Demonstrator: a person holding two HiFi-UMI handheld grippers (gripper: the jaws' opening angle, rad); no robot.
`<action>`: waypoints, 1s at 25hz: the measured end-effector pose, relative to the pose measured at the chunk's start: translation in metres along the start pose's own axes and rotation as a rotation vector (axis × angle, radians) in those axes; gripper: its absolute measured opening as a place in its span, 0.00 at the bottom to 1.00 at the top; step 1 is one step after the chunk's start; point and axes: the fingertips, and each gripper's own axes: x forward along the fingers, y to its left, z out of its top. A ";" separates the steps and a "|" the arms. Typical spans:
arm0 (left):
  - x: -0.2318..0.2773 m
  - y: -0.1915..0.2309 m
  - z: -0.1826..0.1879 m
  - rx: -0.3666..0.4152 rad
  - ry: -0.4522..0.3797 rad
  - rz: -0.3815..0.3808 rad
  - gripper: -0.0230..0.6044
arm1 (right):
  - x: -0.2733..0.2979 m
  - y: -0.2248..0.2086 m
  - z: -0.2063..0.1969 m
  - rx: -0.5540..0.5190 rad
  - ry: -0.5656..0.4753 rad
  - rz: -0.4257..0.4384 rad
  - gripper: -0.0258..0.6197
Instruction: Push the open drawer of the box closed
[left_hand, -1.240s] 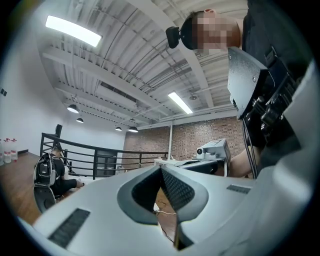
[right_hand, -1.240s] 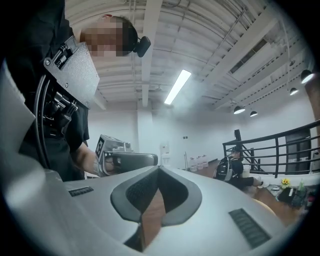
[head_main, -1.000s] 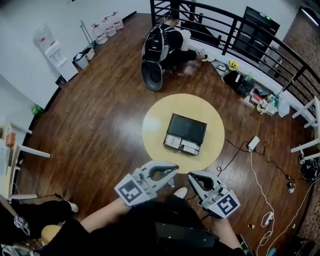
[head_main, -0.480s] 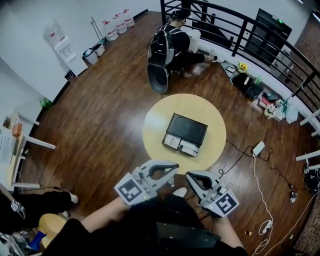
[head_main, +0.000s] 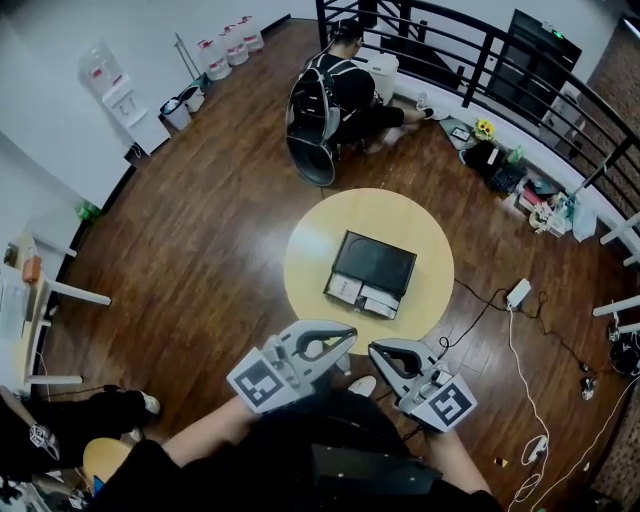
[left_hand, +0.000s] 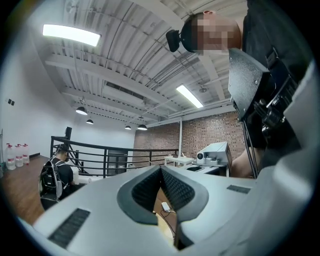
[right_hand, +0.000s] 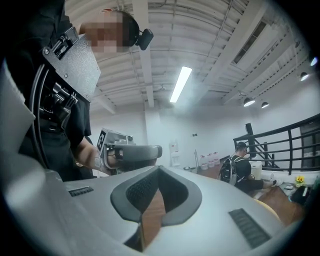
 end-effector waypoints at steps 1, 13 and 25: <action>0.001 0.008 0.000 0.003 0.001 -0.011 0.08 | 0.007 -0.006 0.002 0.002 0.004 -0.010 0.05; -0.025 0.151 -0.002 0.010 -0.009 -0.138 0.08 | 0.146 -0.074 0.013 0.009 0.016 -0.137 0.05; -0.016 0.251 -0.013 0.004 0.002 -0.237 0.08 | 0.217 -0.149 0.027 -0.002 0.007 -0.256 0.05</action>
